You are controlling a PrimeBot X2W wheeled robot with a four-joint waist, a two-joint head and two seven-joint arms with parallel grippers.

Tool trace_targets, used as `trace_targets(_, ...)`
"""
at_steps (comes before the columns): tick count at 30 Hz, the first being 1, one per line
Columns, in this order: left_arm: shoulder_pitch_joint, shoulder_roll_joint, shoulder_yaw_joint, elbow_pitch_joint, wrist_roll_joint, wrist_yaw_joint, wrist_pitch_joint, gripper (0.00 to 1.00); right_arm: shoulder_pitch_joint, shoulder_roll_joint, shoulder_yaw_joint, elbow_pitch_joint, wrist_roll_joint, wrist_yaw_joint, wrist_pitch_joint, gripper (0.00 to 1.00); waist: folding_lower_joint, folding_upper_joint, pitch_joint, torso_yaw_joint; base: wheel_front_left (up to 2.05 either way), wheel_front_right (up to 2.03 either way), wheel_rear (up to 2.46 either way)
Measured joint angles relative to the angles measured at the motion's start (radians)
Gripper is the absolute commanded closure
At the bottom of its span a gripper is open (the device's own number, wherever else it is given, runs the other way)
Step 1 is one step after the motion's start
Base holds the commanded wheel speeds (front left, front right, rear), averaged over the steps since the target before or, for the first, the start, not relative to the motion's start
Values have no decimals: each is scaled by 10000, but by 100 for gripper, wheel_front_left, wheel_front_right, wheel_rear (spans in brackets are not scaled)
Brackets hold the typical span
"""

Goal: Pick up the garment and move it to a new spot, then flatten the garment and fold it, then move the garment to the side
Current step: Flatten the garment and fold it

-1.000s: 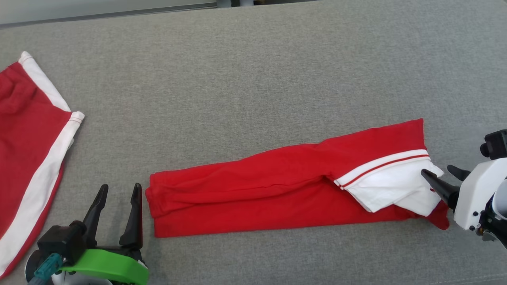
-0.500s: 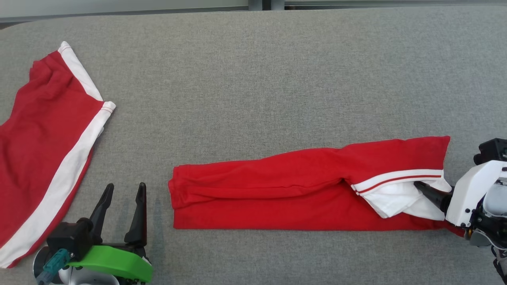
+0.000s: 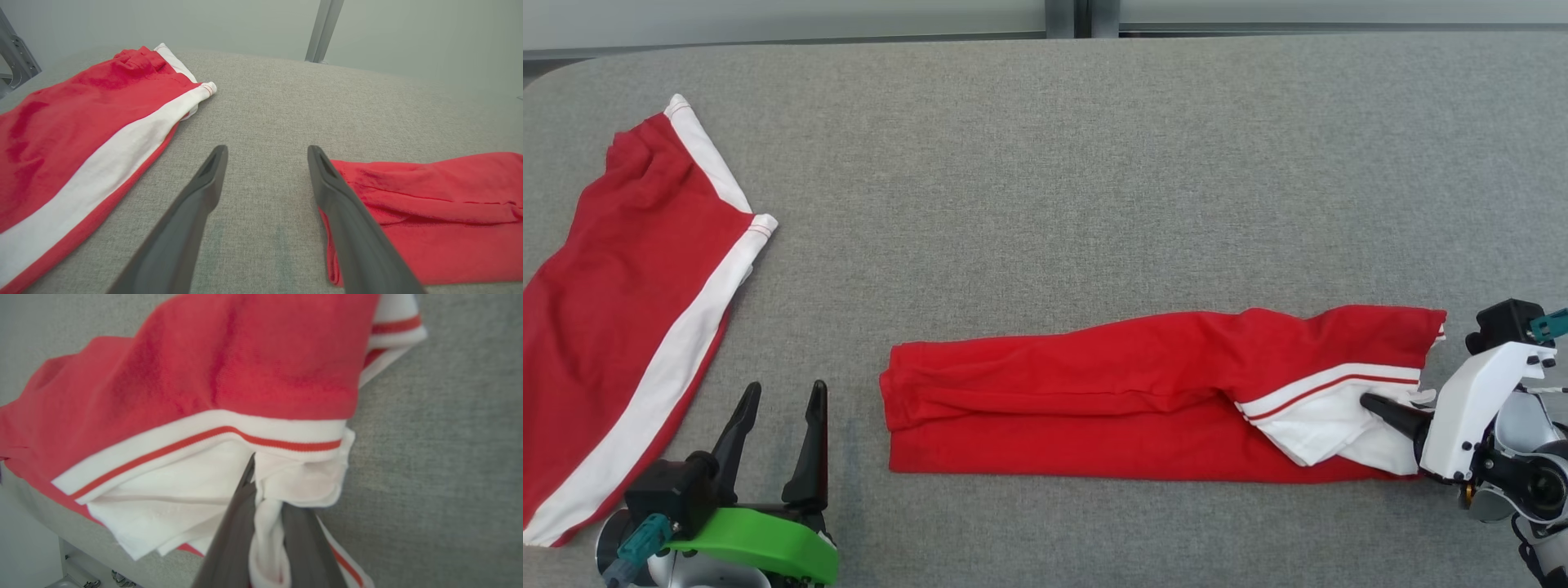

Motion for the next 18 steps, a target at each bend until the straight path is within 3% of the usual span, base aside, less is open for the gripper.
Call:
trace_targets(10,-1,-98,176,337,69,-226,-2,0,-96,-332,-892,571,382,10,-132,100,0,0,-201,-100,0,0,0)
trace_targets(18,28,-198,199,499,150,-487,-4,0,152,-1126,-3028,1432,8,8,15,100,0,0,-471,-202,0,0,0)
